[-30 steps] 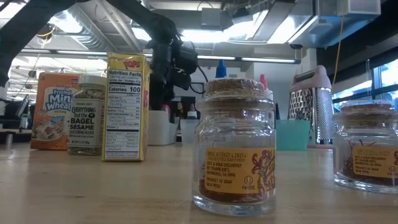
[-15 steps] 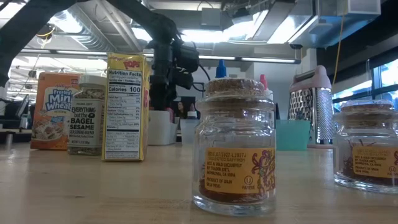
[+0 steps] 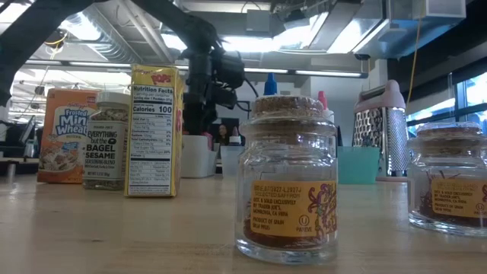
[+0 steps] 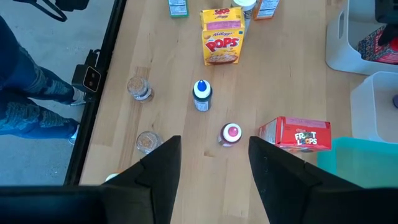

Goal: Pick & Place Kitchen Items
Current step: Put the red seasoning can into the gray bin

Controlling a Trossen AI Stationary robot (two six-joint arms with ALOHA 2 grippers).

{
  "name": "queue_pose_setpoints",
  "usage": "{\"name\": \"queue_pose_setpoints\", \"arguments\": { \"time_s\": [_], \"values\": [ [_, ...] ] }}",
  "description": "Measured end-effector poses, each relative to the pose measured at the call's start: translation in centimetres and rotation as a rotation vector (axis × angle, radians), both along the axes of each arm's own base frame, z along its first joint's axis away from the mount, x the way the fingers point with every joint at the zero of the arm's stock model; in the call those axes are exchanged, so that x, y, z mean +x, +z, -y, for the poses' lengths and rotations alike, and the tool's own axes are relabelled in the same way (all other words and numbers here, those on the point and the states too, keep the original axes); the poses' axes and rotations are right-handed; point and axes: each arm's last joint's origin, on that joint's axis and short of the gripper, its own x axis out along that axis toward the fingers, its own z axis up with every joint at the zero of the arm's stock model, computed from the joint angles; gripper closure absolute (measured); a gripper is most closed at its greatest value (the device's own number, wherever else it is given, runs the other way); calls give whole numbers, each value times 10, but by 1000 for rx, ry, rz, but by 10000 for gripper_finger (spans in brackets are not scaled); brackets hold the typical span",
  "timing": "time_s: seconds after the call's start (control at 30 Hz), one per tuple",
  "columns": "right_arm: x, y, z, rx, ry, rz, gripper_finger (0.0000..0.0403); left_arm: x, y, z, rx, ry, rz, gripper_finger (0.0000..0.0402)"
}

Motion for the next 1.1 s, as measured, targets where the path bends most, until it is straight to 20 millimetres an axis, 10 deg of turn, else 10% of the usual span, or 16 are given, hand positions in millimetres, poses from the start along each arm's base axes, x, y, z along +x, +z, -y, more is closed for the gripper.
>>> {"name": "queue_pose_setpoints", "arguments": {
  "time_s": [1.1],
  "values": [
    [0,1,0,3,1,6,212,6,0,7,28,-4,-1,130]
  ]
}}
